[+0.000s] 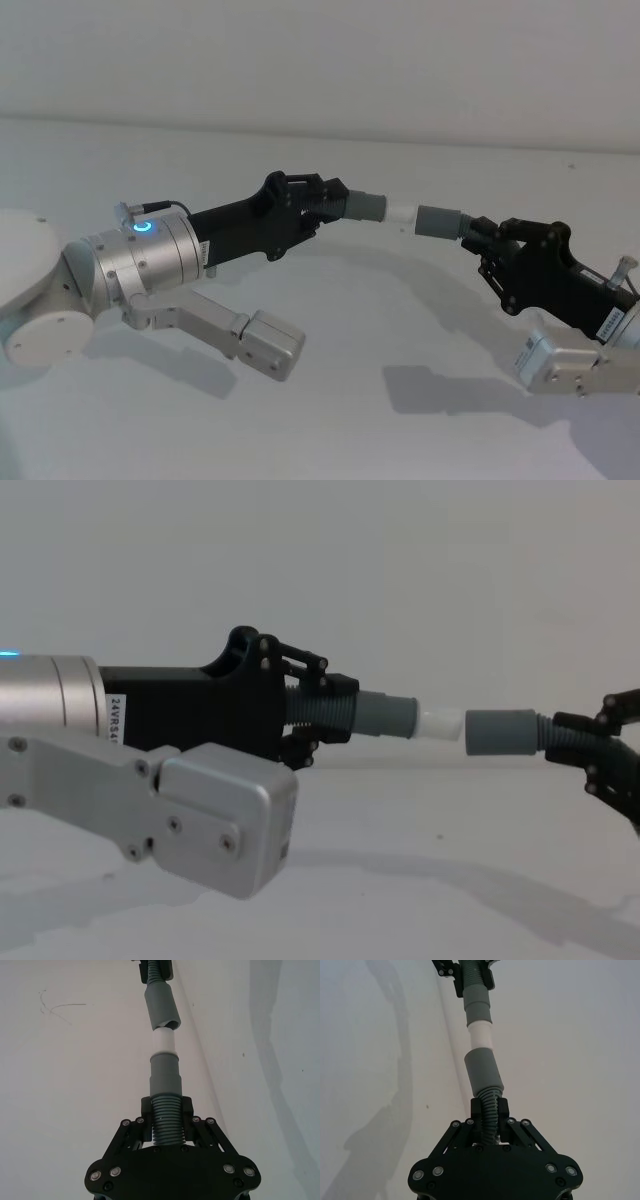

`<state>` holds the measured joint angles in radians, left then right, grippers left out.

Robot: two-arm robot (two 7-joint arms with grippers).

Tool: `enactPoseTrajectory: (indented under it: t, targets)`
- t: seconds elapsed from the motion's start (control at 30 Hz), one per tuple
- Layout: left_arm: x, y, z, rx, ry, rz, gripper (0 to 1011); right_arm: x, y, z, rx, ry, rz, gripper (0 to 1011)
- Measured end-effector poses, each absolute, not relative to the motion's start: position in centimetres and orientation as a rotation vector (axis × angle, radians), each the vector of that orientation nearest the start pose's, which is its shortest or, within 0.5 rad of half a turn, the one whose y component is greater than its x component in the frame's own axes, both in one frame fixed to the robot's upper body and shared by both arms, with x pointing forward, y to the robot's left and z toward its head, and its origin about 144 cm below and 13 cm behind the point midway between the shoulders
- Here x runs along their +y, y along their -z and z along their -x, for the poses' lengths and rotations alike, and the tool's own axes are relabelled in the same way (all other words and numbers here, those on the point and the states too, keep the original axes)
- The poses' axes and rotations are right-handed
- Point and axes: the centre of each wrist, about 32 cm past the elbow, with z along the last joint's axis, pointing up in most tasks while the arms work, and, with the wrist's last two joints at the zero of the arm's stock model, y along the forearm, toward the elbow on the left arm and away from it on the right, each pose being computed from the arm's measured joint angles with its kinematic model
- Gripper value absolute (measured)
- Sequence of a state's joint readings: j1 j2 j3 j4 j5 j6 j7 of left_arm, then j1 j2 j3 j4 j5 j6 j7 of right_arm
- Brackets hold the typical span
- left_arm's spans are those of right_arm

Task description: Use both hands to pick up one end of the pipe from the table, align the ends, and insert them.

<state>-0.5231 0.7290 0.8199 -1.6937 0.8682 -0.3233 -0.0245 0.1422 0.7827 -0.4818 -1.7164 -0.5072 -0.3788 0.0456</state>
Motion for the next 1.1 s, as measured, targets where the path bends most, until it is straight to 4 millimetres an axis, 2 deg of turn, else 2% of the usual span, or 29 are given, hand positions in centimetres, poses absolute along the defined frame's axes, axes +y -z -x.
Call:
enactPoseTrajectory:
  t: [1.1]
  targets:
    - [22.0, -124.6, -49.9, -1.645, -0.365, -0.552, 330, -28.4, -121.0, -45.6, -1.176, 0.647, 0.464, 178]
